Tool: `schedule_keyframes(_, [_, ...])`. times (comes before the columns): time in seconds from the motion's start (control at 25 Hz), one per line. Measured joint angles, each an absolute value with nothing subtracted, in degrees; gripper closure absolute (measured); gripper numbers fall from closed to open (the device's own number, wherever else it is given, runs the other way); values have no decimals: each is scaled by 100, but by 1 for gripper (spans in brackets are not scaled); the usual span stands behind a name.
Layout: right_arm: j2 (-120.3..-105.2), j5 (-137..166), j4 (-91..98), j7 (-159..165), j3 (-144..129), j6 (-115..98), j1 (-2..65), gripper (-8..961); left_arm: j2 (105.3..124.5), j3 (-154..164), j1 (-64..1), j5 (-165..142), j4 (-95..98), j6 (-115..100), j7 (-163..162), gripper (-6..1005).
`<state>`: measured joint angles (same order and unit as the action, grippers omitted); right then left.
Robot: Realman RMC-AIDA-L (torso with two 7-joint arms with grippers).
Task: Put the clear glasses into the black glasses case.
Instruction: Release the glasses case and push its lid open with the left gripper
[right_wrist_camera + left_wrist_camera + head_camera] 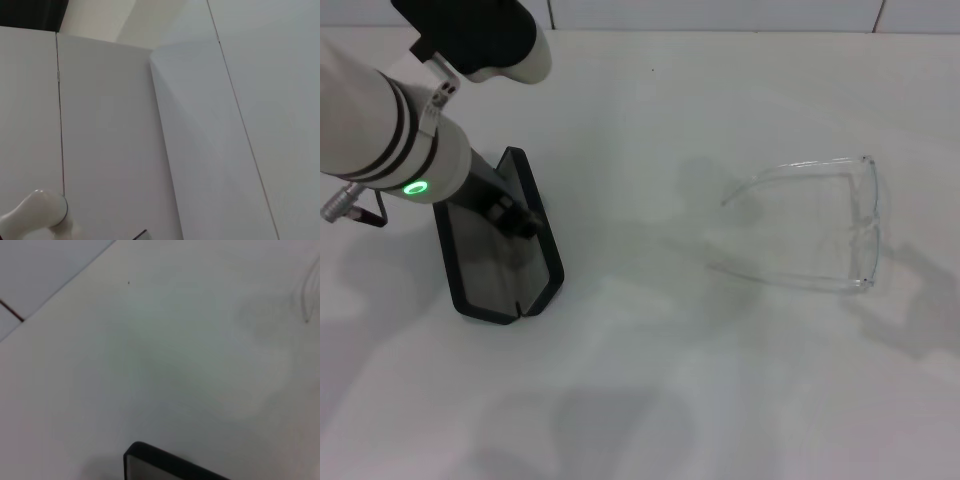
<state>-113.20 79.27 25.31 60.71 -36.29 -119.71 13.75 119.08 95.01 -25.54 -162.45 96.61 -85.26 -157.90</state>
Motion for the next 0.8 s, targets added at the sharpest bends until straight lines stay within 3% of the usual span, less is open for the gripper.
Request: schedule_keyframes(0.8, [-11311,7928,2531,6080,-3568,-11896,1438,84,11996,10222,-2599,-16232,9128,-7915,-15782,392])
